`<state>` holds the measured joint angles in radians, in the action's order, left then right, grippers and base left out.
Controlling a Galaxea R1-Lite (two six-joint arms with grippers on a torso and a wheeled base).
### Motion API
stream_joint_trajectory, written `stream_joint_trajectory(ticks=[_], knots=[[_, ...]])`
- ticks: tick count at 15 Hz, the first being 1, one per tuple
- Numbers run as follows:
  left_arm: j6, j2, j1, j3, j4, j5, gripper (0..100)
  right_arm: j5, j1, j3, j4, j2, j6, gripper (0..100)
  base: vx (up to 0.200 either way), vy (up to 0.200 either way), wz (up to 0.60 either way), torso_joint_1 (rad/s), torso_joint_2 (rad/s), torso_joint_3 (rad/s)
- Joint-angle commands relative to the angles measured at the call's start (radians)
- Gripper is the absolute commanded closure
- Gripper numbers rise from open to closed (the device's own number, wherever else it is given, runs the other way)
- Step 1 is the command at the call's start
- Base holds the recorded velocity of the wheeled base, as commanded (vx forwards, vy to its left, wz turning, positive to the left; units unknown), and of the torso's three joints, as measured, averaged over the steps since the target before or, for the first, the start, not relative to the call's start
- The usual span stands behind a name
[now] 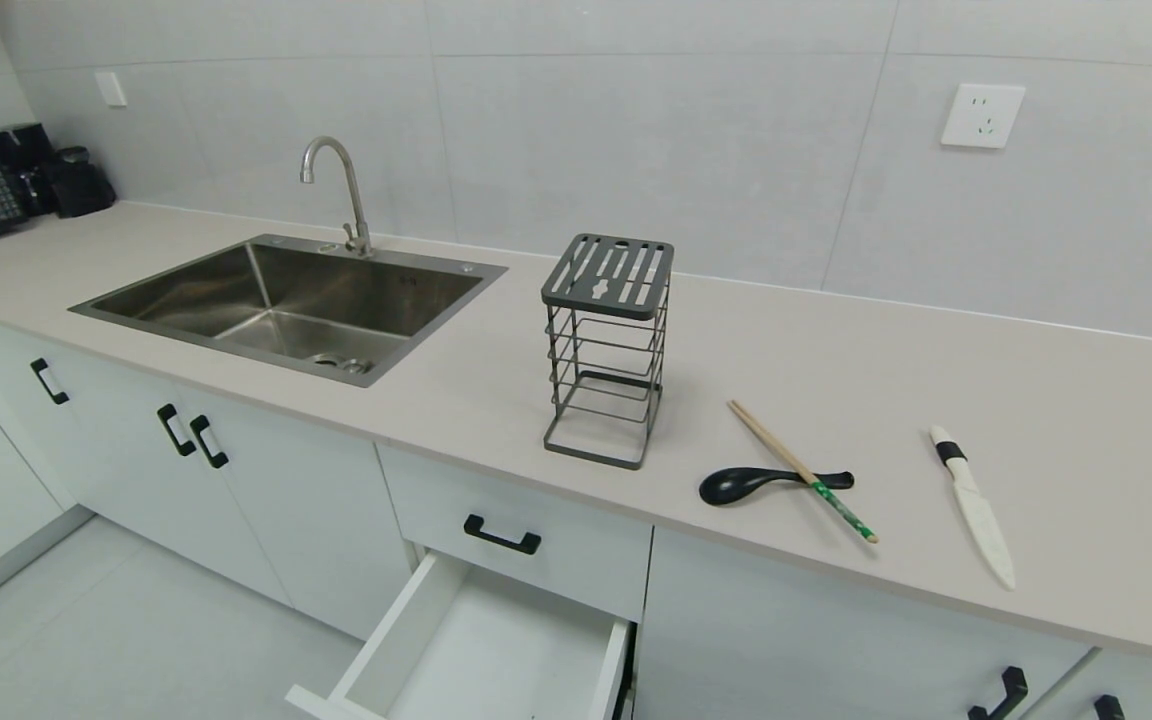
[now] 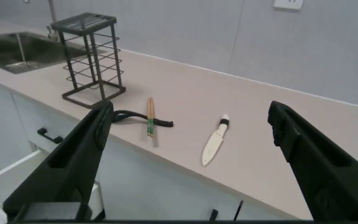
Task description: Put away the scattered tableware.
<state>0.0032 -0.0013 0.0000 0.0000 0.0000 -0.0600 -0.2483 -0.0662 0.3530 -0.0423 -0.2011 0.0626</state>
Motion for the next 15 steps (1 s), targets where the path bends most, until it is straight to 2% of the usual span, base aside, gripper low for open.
stream_joint_trajectory(ticks=[1,8,11,14,15], knots=[[0.0,0.001,0.0,0.0,0.0,0.0,0,-0.025,0.008,0.066,-0.007,-0.233,0.006,0,0.0,0.0,0.0,0.0,0.0,0.0],[0.0,0.001,0.0,0.0,0.0,0.0,0,-0.014,0.095,0.164,-0.005,-0.597,0.01,0,0.0,0.0,0.0,0.0,0.0,0.0],[0.0,0.001,0.0,0.0,0.0,0.0,0,-0.009,0.141,0.245,-0.007,-0.735,0.01,0,0.0,0.0,0.0,0.0,0.0,0.0],[0.0,0.001,0.0,0.0,0.0,0.0,0,0.116,0.256,0.248,-0.004,-0.821,0.01,0,0.0,0.0,0.0,0.0,0.0,0.0],[0.0,0.001,0.0,0.0,0.0,0.0,0,0.129,0.267,0.25,-0.004,-0.836,0.01,0,0.0,0.0,0.0,0.0,0.0,0.0]])
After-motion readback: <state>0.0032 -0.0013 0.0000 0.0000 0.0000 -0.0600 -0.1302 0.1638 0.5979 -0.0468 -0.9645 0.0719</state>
